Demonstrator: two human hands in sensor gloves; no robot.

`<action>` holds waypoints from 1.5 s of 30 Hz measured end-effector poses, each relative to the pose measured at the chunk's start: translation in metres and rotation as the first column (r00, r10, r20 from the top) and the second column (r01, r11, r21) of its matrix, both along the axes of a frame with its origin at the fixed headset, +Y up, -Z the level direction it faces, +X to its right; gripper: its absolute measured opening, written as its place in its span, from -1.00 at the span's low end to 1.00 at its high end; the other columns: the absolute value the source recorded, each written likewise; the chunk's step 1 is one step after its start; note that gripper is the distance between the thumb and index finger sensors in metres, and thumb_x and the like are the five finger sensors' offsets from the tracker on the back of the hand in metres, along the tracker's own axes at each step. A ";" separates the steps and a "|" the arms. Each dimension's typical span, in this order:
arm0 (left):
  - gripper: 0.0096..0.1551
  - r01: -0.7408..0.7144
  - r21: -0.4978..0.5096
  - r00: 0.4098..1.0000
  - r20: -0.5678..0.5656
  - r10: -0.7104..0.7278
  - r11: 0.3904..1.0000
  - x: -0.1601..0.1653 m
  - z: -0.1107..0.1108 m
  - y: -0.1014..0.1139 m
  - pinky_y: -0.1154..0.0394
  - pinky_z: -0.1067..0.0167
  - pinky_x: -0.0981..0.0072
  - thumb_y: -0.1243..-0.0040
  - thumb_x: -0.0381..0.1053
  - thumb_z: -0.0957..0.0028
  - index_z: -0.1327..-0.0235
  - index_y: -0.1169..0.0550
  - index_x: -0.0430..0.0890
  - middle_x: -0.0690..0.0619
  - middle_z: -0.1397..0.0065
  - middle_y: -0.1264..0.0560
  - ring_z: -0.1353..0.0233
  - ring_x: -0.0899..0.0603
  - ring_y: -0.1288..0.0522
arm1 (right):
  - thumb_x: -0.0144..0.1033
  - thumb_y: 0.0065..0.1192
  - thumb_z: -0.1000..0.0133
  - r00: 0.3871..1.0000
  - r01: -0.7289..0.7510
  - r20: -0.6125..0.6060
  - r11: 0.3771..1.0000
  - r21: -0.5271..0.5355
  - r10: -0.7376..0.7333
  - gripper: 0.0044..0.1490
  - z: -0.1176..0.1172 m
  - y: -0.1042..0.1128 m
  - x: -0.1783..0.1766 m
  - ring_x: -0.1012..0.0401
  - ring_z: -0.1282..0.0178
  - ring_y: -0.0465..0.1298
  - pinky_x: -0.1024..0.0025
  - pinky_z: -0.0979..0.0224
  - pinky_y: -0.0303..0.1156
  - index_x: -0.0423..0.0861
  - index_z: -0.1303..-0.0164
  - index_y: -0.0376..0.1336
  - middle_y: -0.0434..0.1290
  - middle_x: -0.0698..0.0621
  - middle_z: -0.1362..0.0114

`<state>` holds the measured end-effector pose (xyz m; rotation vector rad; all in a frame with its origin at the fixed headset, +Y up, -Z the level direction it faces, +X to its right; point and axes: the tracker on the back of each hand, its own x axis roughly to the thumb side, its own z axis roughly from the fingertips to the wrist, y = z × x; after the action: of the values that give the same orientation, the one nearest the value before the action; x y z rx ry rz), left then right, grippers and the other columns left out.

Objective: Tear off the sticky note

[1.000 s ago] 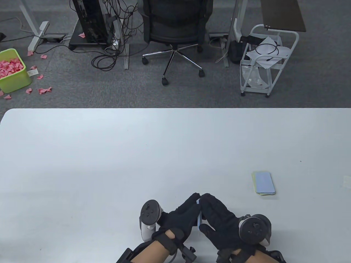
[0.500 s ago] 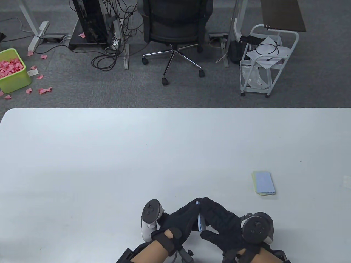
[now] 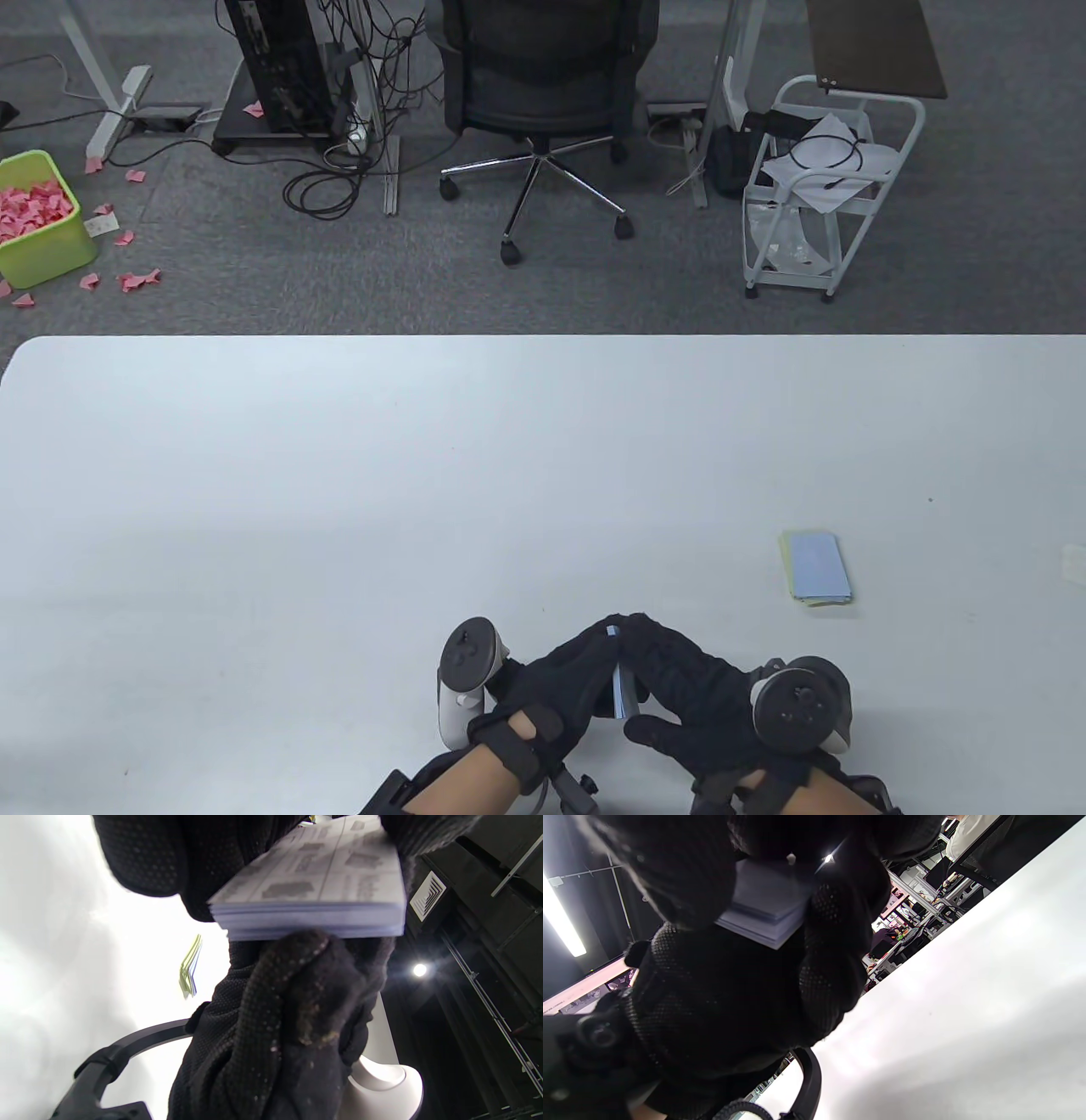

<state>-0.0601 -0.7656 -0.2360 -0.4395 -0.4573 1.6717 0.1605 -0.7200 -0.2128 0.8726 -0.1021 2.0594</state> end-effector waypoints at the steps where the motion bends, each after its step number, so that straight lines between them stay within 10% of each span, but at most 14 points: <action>1: 0.04 0.001 -0.002 1.000 0.000 -0.001 1.000 0.000 0.000 0.000 -0.52 -0.19 -0.18 -0.01 0.33 -0.36 -0.65 -0.15 -0.48 -0.37 -0.52 -0.37 -0.29 -0.37 -0.54 | -0.03 0.47 0.06 1.000 0.000 -0.001 1.000 0.000 0.000 -0.07 0.000 0.000 0.000 -0.06 -0.61 0.19 0.02 -0.56 0.23 0.00 -0.46 0.07 0.06 -0.04 -0.61; 45: 0.05 0.017 0.016 1.000 -0.019 -0.016 1.000 0.003 0.002 0.002 -0.52 -0.20 -0.16 -0.04 0.34 -0.34 -0.65 -0.15 -0.47 -0.35 -0.52 -0.38 -0.29 -0.35 -0.54 | -0.05 0.34 -0.04 0.998 0.057 0.027 0.998 -0.007 -0.057 -0.13 0.000 -0.001 0.004 -0.03 -0.60 0.21 0.05 -0.55 0.24 0.03 -0.49 0.00 0.04 -0.02 -0.62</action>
<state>-0.0574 -0.7640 -0.2345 -0.4141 -0.4518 1.6539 0.1650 -0.7215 -0.2126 0.8283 -0.1320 2.0171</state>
